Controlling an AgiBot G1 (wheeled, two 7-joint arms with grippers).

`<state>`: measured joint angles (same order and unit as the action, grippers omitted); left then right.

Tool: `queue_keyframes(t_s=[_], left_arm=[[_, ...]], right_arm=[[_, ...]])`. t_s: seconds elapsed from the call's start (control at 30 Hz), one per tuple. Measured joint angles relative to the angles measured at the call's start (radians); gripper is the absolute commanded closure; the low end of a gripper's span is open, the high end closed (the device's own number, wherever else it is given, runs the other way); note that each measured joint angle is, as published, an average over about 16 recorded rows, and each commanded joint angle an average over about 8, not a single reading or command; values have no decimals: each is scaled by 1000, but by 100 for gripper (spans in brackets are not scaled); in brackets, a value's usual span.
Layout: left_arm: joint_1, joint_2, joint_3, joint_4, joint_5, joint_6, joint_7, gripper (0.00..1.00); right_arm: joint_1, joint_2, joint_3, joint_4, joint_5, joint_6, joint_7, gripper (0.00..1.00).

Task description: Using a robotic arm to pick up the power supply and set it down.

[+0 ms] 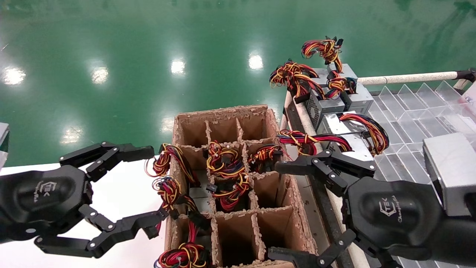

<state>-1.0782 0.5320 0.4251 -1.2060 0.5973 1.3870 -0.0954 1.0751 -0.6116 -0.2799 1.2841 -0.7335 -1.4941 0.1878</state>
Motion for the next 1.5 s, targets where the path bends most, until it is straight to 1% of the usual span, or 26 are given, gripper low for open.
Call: queue_keyframes(t_s=[0.37, 0.5, 0.63, 0.73, 0.83, 1.0, 1.13, 1.2, 1.23, 1.4, 1.47, 1.5], left_arm=[[0, 0, 0, 0, 0, 0, 0, 0], [0, 0, 0, 0, 0, 0, 0, 50], [0, 0, 0, 0, 0, 0, 0, 100], [0, 0, 0, 0, 0, 0, 0, 100], [0, 0, 0, 0, 0, 0, 0, 100], [0, 0, 0, 0, 0, 0, 0, 100], [0, 0, 0, 0, 0, 0, 0, 100], [0, 0, 0, 0, 0, 0, 0, 100], [0, 0, 0, 0, 0, 0, 0, 100], [0, 0, 0, 0, 0, 0, 0, 100], [0, 0, 0, 0, 0, 0, 0, 100], [0, 0, 0, 0, 0, 0, 0, 100]], right_arm=[[0, 0, 0, 0, 0, 0, 0, 0], [1, 2, 1, 4, -15, 17, -5, 0], [7, -2, -1, 19, -73, 74, -30, 0], [13, -14, -7, 31, -138, 134, -57, 0], [21, -36, -20, 44, -224, 211, -94, 0], [37, -91, -50, 65, -392, 354, -170, 0], [48, -139, -77, 68, -504, 440, -222, 1], [52, -160, -90, 69, -552, 475, -245, 15], [54, -169, -96, 70, -574, 490, -255, 25], [66, -200, -121, 71, -661, 542, -294, 87], [71, -209, -129, 71, -690, 557, -305, 97], [73, -213, -133, 71, -704, 565, -310, 100]])
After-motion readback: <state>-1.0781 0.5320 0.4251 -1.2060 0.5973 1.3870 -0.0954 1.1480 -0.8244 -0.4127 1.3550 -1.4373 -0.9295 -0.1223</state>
